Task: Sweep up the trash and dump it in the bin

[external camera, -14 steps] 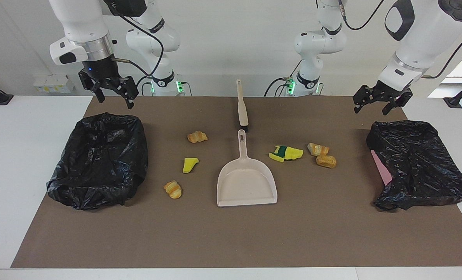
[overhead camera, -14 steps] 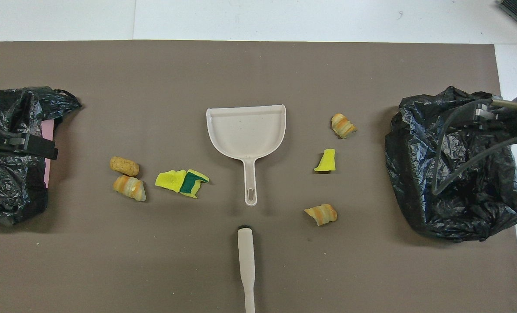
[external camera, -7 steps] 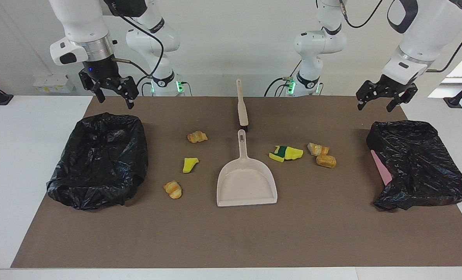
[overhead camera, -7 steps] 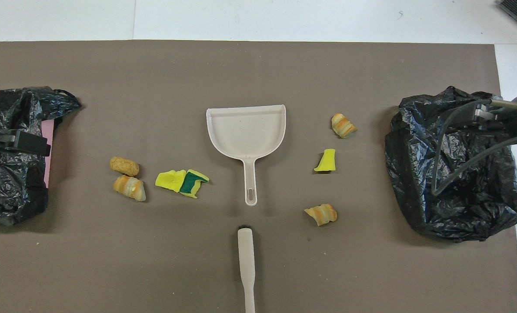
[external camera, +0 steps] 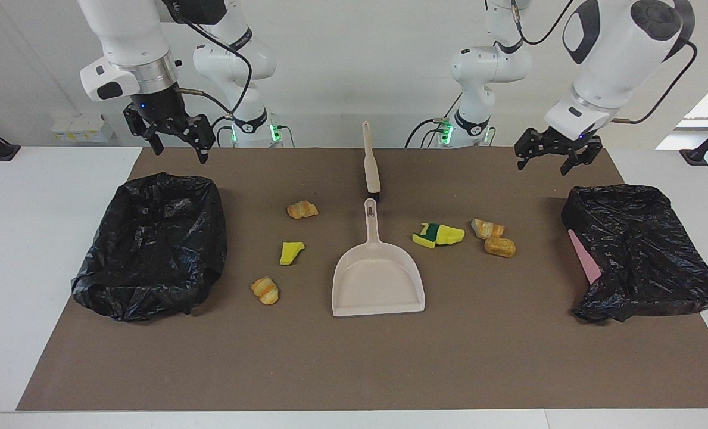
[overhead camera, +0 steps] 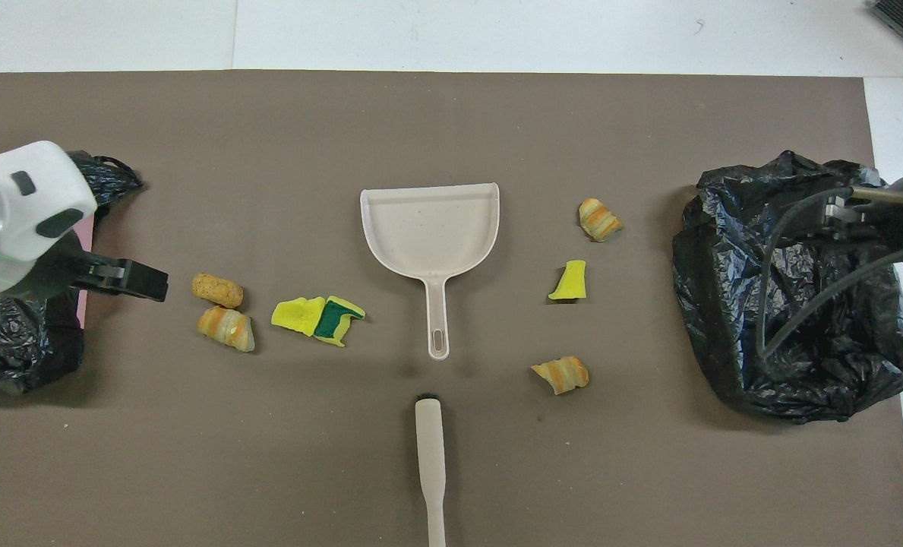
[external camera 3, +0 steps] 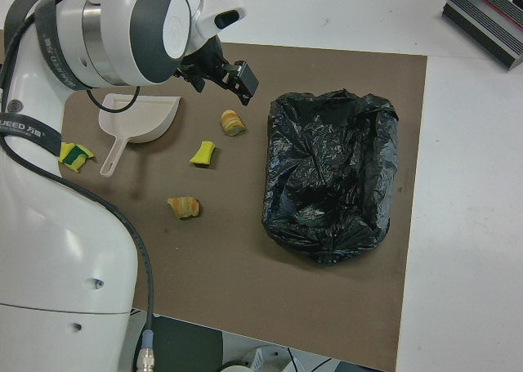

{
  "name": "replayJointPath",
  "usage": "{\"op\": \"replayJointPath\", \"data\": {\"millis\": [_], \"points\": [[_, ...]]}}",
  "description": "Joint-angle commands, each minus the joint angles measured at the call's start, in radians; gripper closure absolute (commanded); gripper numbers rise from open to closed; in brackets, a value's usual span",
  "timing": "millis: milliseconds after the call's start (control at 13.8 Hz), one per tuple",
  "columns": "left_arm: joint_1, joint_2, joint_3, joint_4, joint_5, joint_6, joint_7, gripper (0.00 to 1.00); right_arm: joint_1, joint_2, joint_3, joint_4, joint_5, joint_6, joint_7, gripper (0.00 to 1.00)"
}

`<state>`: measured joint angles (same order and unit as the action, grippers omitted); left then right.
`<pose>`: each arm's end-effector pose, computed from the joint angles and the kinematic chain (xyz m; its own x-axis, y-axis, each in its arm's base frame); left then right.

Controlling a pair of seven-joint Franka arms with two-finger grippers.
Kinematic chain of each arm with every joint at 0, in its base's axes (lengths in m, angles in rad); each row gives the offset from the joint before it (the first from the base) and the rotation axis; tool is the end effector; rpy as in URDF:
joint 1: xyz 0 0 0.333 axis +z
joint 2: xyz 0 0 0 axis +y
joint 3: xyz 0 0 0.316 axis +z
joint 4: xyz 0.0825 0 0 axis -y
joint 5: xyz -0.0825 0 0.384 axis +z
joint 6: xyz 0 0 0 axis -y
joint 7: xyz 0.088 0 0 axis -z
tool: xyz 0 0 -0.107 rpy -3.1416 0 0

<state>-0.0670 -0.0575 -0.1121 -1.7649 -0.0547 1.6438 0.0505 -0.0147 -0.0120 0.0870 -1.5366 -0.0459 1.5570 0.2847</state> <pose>0.5272 -0.1025 0.5702 0.9729 -0.2227 -0.0615 -0.2198 -0.9742 0.0509 0.5488 0.0351 0.6461 0.9765 -0.2112 0.0442 -0.2128 -0.9764 0.0359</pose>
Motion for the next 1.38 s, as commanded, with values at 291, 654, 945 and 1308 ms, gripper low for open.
{"op": "replayJointPath", "data": {"millis": [291, 654, 945, 1308], "points": [[-0.218, -0.151, 0.012, -0.361, -0.074, 0.273, -0.21, 0.0, 0.001, 0.003, 0.008, -0.005, 0.041, 0.001, -0.032, 0.0], [-0.449, -0.16, 0.012, -0.511, -0.112, 0.467, -0.4, 0.0, 0.064, 0.073, 0.028, -0.005, 0.038, 0.098, -0.018, 0.0], [-0.661, -0.169, 0.012, -0.652, -0.112, 0.599, -0.575, 0.0, 0.2, 0.185, 0.028, -0.016, 0.027, 0.23, 0.095, 0.0], [-0.871, -0.212, 0.011, -0.792, -0.112, 0.711, -0.803, 0.0, 0.338, 0.319, 0.028, -0.013, 0.018, 0.363, 0.205, 0.0]]}}
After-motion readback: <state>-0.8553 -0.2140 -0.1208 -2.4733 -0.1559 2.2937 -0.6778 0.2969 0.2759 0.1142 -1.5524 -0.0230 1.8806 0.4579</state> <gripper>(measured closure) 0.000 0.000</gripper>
